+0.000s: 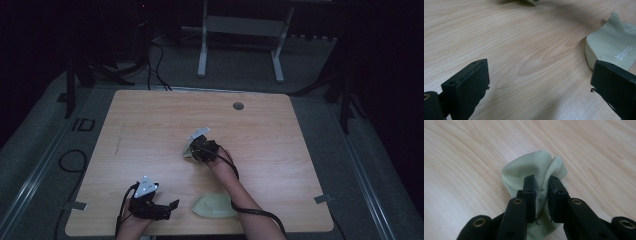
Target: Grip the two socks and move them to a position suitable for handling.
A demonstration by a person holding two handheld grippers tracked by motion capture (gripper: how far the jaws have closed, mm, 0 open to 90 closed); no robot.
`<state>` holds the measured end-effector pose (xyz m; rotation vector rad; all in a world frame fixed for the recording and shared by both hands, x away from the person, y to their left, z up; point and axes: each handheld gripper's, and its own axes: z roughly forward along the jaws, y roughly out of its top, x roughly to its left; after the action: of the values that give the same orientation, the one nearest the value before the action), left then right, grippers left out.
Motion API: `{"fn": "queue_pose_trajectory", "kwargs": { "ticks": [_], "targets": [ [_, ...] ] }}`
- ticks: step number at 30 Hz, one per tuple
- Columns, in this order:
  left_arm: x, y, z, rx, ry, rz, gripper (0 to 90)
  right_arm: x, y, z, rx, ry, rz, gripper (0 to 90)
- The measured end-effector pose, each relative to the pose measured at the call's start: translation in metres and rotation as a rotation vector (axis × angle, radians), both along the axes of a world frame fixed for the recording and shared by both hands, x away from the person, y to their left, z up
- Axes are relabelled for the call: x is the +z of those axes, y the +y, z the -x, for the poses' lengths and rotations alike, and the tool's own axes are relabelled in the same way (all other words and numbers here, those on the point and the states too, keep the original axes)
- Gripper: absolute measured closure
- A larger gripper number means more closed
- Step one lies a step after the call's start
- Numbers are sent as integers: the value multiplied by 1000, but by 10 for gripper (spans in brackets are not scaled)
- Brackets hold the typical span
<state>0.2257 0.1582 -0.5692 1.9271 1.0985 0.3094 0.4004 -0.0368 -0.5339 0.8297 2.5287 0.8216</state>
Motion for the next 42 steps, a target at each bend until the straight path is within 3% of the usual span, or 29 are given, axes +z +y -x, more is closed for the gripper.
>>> {"fn": "queue_pose_trajectory", "kwargs": {
  "ticks": [10, 19, 28, 42],
  "targets": [
    [0, -3, 0, 1, 3, -6, 22, 40, -41, 24, 9, -32, -53, 778],
    [0, -4, 0, 6, 4, -5, 23, 48, -73, 47, -16, -62, -60, 777],
    [0, -8, -2, -3, 9, -5, 23, 25, -92, 60, -28, -26, -35, 774],
    [9, -24, -13, -64, 4, -7, 24, -13, -95, 61, -45, 43, 8, 758]
  ]
}}
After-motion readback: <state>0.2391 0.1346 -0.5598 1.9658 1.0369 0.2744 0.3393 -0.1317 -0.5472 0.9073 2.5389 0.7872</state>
